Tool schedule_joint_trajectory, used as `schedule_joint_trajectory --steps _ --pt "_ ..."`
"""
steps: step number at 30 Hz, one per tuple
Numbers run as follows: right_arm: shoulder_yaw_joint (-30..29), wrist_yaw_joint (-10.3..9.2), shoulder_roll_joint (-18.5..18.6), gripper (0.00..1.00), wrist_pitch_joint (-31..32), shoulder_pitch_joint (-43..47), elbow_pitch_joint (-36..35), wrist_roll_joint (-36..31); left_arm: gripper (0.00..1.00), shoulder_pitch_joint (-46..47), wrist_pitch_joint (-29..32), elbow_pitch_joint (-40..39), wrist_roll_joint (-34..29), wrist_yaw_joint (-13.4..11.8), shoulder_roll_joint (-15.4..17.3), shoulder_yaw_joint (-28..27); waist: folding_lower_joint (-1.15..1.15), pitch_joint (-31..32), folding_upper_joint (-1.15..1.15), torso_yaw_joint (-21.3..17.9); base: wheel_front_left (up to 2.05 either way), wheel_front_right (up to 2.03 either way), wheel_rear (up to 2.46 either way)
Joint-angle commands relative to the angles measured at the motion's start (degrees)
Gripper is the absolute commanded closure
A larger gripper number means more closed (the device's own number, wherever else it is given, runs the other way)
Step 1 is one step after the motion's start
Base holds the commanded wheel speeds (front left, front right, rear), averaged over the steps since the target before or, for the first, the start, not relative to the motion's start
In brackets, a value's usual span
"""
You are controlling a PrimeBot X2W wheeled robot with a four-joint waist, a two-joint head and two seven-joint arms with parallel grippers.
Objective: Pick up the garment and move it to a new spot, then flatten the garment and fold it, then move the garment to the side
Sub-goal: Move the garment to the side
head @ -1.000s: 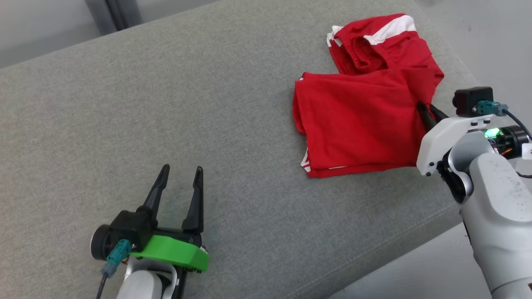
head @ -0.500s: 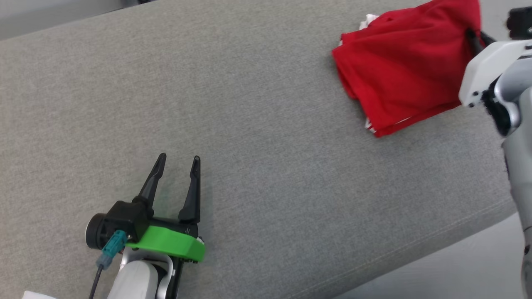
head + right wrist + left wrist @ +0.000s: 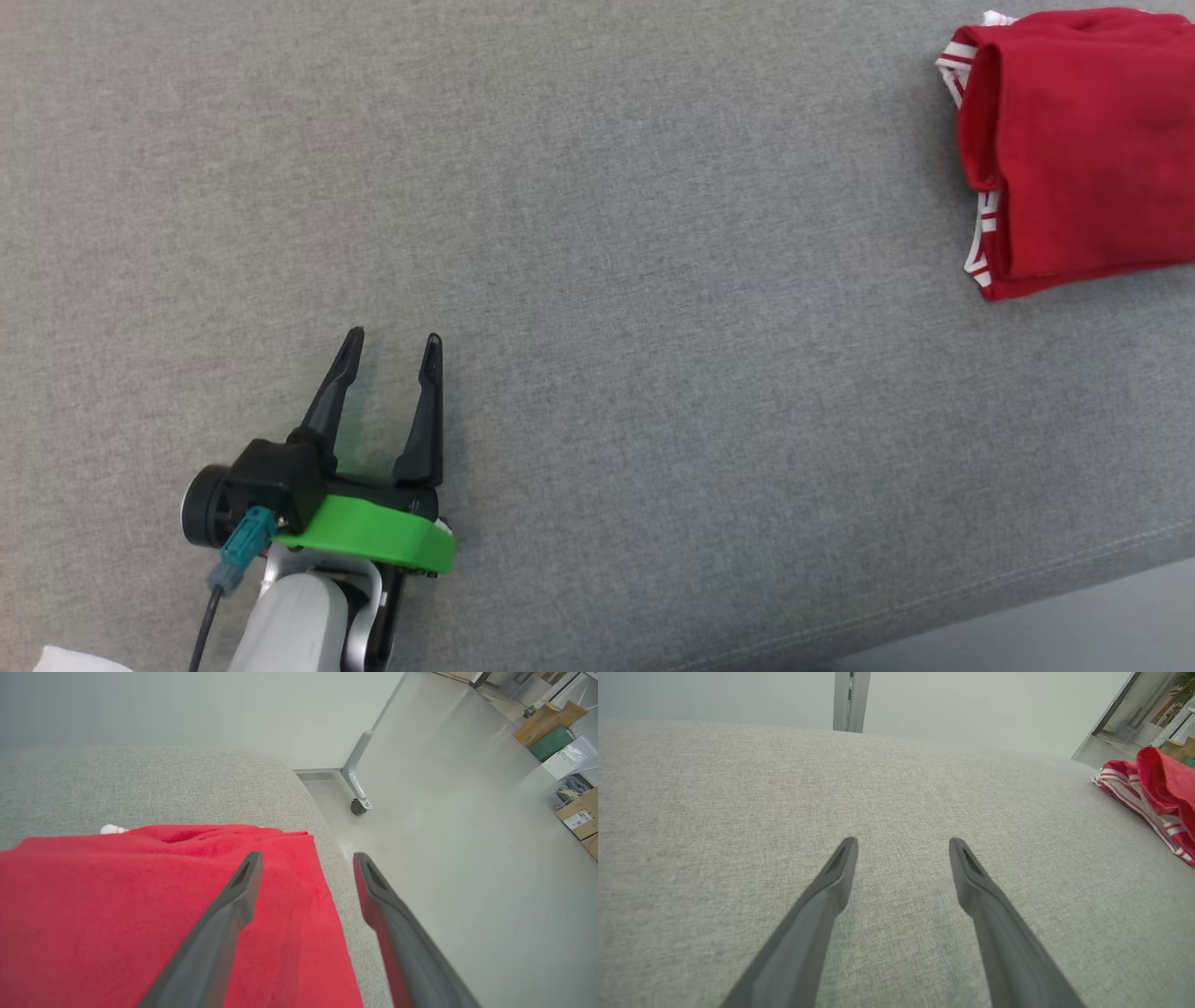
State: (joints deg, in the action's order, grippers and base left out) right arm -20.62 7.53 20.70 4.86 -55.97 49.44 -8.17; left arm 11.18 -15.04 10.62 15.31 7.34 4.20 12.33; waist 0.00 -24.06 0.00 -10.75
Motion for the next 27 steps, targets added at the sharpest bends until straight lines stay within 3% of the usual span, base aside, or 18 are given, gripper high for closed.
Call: schedule_joint_trajectory --steps 1,13,27 --pt "-0.8 -0.10 -0.4 0.00 -0.7 0.8 0.2 -0.8 0.00 0.4 -0.2 -0.1 -0.5 0.2 0.2 -0.4 0.00 0.0 0.00 0.1 0.00 0.00 0.00" --pt "4.1 -0.10 -5.4 0.00 -9.0 0.4 0.3 -0.9 0.00 -0.3 -0.2 -0.2 -0.3 0.2 0.3 -1.8 0.00 4.4 0.00 -1.0 0.00 0.00 0.00" --pt "12.0 -0.10 -13.1 0.00 -19.1 7.2 0.3 4.3 0.00 -4.1 -0.2 0.1 0.8 -0.7 -0.3 -7.8 0.00 14.4 0.00 3.2 0.00 0.00 0.00"
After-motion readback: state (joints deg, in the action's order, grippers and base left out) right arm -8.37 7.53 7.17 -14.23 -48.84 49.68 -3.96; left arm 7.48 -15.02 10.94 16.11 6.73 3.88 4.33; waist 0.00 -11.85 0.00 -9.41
